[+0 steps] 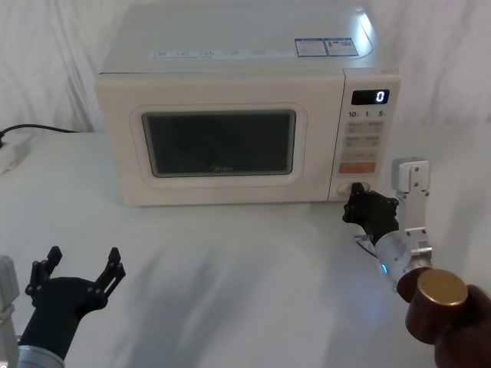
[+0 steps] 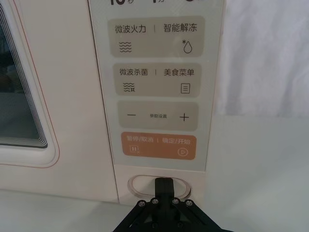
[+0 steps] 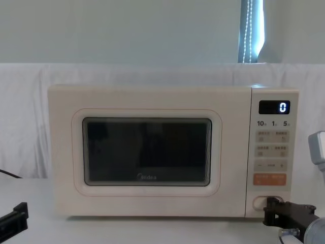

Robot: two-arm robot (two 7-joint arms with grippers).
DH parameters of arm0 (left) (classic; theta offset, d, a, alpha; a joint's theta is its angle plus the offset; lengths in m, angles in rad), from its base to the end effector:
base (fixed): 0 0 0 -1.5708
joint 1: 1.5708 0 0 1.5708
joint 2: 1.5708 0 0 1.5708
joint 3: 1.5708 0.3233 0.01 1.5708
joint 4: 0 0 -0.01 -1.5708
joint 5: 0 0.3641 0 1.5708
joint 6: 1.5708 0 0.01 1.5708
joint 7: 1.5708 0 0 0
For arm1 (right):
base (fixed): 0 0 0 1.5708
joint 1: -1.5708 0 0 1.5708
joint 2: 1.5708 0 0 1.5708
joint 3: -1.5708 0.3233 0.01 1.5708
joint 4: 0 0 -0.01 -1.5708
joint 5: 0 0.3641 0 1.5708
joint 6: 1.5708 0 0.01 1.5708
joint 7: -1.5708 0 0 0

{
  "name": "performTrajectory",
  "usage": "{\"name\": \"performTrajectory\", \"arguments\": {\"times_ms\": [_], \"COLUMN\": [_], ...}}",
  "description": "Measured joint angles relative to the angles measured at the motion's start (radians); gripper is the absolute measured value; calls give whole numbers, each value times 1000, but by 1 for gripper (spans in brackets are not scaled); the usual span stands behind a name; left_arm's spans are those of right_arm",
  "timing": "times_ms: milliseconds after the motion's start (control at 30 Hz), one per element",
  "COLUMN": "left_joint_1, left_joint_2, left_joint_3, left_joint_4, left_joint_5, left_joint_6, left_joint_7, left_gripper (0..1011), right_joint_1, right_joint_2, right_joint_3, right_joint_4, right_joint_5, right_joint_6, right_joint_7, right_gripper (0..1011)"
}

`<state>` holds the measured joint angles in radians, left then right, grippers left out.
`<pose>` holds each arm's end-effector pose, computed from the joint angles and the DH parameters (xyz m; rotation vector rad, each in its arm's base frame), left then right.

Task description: Press the button to open the microwave door with one hand; close the microwave door with the other hand.

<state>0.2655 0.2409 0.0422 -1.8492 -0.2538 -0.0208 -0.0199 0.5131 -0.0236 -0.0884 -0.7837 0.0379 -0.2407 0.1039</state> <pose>0.2995 0.0396 -0.3167 -0.0381 0.0141 1.4460 0.5240 0.0376 -0.3851 -0.0146 0.0361 -1.3882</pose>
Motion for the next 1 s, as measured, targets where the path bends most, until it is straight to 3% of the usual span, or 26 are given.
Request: {"name": "performTrajectory", "arguments": {"times_ms": [1000], "left_joint_1": [0], "left_joint_2": [0], "left_joint_3": [0], "left_joint_4": [0], "left_joint_5": [0], "left_joint_6": [0], "left_joint_7": [0], "left_gripper": [1001], "right_joint_1": [61], "right_joint_2": [-5], "right_joint_3": [-1], "right_joint_4": [87], "right_joint_5": [-11], "right_joint_6": [-20], "right_joint_7": [-6], "right_gripper": [0]}}
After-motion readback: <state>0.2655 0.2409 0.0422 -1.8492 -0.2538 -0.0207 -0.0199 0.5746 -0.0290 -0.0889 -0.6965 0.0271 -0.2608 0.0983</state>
